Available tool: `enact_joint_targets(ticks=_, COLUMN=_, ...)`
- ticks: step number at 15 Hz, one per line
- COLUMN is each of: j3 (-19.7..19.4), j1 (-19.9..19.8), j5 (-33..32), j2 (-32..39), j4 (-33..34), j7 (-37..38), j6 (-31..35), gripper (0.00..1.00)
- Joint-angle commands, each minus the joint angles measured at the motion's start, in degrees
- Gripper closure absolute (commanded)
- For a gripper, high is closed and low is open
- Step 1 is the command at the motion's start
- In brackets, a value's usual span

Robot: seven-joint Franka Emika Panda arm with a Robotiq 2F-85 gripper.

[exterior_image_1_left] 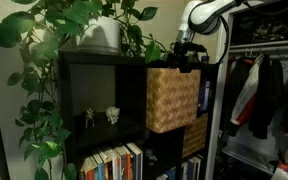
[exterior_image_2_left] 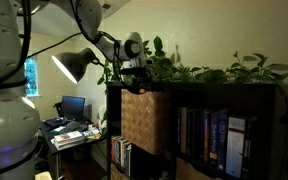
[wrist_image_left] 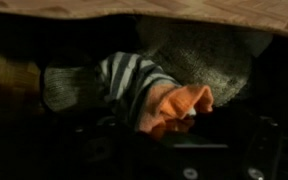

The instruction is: Pull out the middle compartment ,remove some socks and close it

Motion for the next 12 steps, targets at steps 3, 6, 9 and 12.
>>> enact_joint_targets(ticks=3, j3=0.45, j1=-0.30, j5=-3.15, j2=-0.80, j4=-4.50, j7=3.08, j6=6.13, gripper=0.10)
enact_joint_targets(ticks=6, j3=0.39, j1=-0.37, j5=-3.98, j2=-1.39, j4=-5.71, j7=3.32, j6=8.19, gripper=0.42)
enact_joint_targets(ticks=9, j3=0.20, j1=-0.36, j5=-3.39, j2=-2.03, j4=-6.19, j7=2.79, j6=9.55, gripper=0.61)
enact_joint_targets(ticks=12, j3=-0.01, j1=-0.19, j5=-2.00, j2=-2.96, j4=-6.28, j7=1.57, j6=9.42, gripper=0.80)
